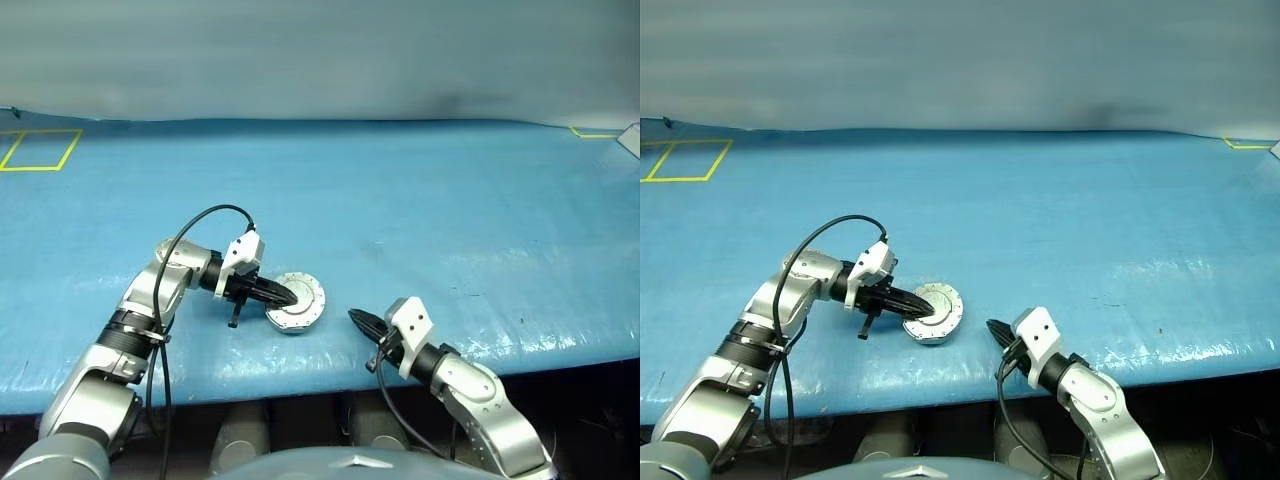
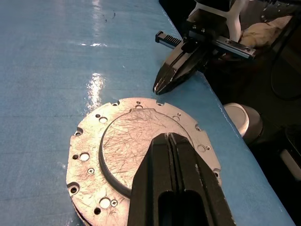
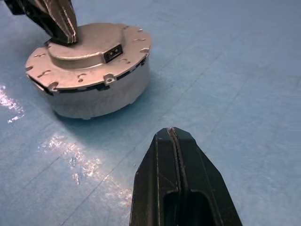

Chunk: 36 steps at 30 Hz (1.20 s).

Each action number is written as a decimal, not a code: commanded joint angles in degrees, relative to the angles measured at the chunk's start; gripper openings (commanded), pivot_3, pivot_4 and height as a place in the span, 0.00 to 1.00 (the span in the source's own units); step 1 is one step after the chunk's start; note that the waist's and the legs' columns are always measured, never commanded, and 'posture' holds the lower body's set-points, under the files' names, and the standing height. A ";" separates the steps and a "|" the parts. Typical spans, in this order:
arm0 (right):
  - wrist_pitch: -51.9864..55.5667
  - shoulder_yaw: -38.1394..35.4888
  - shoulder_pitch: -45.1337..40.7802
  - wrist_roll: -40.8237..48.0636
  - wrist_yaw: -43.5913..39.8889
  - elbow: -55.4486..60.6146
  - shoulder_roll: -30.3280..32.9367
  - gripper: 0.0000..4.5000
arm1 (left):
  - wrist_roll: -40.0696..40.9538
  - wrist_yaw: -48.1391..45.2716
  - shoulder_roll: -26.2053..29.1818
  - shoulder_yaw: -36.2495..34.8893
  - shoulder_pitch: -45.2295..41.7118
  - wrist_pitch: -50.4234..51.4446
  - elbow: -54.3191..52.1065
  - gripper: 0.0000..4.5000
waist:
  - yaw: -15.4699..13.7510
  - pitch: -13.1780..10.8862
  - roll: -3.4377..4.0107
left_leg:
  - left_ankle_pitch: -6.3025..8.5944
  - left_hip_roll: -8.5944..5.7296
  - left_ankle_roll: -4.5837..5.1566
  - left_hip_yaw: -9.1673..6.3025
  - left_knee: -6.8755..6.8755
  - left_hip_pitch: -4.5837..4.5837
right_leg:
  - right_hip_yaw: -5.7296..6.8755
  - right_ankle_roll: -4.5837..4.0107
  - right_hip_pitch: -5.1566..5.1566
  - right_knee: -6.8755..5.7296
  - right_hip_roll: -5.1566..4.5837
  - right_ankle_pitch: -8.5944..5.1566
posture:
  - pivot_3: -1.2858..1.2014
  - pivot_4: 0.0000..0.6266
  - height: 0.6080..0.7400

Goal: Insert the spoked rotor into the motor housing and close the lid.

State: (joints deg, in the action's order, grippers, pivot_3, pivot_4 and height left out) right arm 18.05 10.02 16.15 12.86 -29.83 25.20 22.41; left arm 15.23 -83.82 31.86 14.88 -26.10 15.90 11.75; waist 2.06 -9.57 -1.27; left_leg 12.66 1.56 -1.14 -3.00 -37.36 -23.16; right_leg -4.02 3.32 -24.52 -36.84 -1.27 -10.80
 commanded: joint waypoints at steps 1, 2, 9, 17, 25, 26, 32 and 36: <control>7.51 -4.01 -0.77 3.65 1.79 5.58 0.78 0.00 | 3.51 7.05 -1.60 -5.07 2.50 1.85 -7.25 0.01 | -0.05 -0.02 -0.01 | 0.00 0.00 0.00 -0.02 0.00 -0.02 | 0.02 0.00 0.00 0.00 0.00 0.00 | 0.52 0.24 1.00; 8.77 -4.92 -1.40 2.75 3.24 5.92 0.92 0.00 | 4.54 9.99 -2.53 -6.56 3.87 2.78 -9.56 0.01 | -0.08 -0.02 -0.01 | 0.00 0.01 0.00 -0.03 0.01 -0.03 | 0.03 0.00 -0.02 0.00 0.00 0.00 | 0.52 0.24 1.00; 13.74 -6.74 -7.37 3.70 5.20 7.93 0.66 0.04 | 4.80 22.27 -3.63 -9.74 17.11 2.86 -24.85 0.00 | 0.20 -0.03 0.02 | 0.00 0.03 0.00 0.03 0.08 0.02 | 0.00 0.00 -0.03 0.01 -0.01 0.00 | 0.52 0.24 1.00; 18.38 -1.24 -17.69 3.37 3.48 7.03 0.96 0.57 | 2.39 38.15 -9.60 -14.27 32.73 -4.60 -36.68 0.00 | 0.04 -0.05 0.02 | 0.00 0.00 -0.01 0.08 0.07 0.02 | -0.01 0.00 -0.04 0.06 -0.07 0.00 | 0.52 0.24 1.00; 19.53 6.98 -27.48 4.61 -1.92 3.67 -1.08 1.00 | 3.25 44.00 -11.73 -15.85 45.66 -8.77 -42.20 0.00 | 0.17 -0.07 -0.01 | 0.01 0.01 -0.01 0.08 0.14 0.00 | 0.02 0.00 -0.11 0.11 -0.07 -0.01 | 0.52 0.24 1.00; 19.73 8.11 -28.29 5.11 -3.29 3.08 -1.26 1.00 | 3.34 44.01 -11.67 -15.89 46.58 -9.41 -42.32 0.00 | 0.18 -0.08 0.01 | 0.01 0.02 -0.01 0.10 0.14 0.00 | 0.01 -0.01 -0.11 0.12 -0.08 -0.01 | 0.52 0.24 1.00; 18.65 13.33 -30.06 4.13 -6.84 -1.15 -2.41 1.00 | 3.01 44.29 -11.63 -15.06 50.36 -13.45 -41.80 0.00 | 0.27 -0.09 0.01 | 0.04 0.02 -0.05 0.11 0.18 -0.03 | 0.03 -0.01 -0.12 0.28 -0.12 -0.01 | 0.52 0.24 1.00; 18.03 14.82 -30.44 3.60 -7.82 -3.57 -3.45 1.00 | 1.32 44.59 -11.96 -13.68 53.26 -17.27 -39.83 0.00 | 0.39 -0.09 0.01 | 0.05 0.02 -0.06 0.13 0.21 -0.14 | 0.03 -0.01 -0.22 0.33 -0.13 -0.01 | 0.52 0.24 1.00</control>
State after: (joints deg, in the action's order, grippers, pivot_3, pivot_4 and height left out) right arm 37.43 24.63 -13.35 16.32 -37.06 20.96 19.31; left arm 17.29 -39.46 20.33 0.77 26.67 1.05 -27.55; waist 2.44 -9.66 -1.26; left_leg 12.72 1.57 -1.20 -2.87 -37.14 -23.33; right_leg -3.98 3.31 -24.77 -36.50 -1.40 -10.81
